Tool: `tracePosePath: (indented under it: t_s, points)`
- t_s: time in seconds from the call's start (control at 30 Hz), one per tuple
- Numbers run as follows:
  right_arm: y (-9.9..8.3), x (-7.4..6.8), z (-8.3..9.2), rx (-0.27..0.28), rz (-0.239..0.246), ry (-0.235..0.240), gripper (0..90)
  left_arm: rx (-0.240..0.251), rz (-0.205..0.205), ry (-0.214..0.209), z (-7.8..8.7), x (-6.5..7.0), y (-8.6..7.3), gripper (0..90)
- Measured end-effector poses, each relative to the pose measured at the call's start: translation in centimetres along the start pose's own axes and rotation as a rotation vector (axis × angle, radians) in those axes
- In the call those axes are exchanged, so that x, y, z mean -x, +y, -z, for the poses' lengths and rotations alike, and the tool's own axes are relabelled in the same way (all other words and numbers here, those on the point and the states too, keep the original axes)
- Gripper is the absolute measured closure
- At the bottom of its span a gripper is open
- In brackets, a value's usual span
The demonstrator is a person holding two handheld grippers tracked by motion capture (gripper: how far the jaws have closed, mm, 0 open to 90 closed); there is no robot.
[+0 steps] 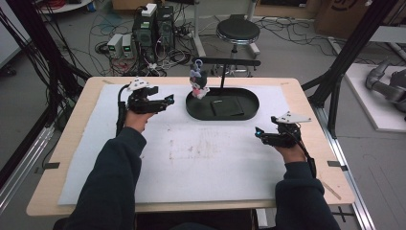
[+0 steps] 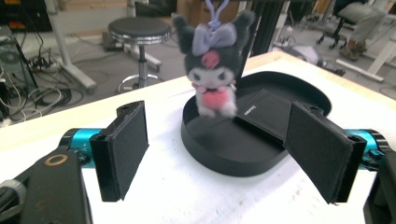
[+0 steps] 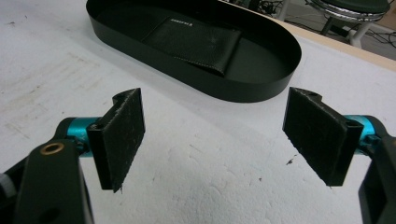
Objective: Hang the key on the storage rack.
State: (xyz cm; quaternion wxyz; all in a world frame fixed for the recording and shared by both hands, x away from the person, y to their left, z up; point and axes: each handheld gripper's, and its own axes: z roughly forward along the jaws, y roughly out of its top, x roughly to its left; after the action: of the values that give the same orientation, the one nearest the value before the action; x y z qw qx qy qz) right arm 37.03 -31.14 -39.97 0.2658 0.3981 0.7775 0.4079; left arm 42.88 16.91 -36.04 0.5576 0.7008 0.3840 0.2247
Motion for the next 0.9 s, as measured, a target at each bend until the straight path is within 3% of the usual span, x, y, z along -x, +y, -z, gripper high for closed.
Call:
tracePosePath:
  t_s: [0.17,0.43,0.9]
  points:
    - [-0.2,-0.1,0.1,-0.006,0.014,0.003,21.2,0.036,-0.016,-0.001,3.1,0.0,-1.0,21.6]
    - [-0.5,0.2,0.4,0.002,0.007,0.0,21.2,0.062,0.009,0.047,6.3,-0.6,-3.7,17.5]
    - [-0.3,-0.1,0.1,-0.004,0.008,-0.015,21.2,0.064,0.008,0.069,7.9,-1.1,-6.5,17.6]
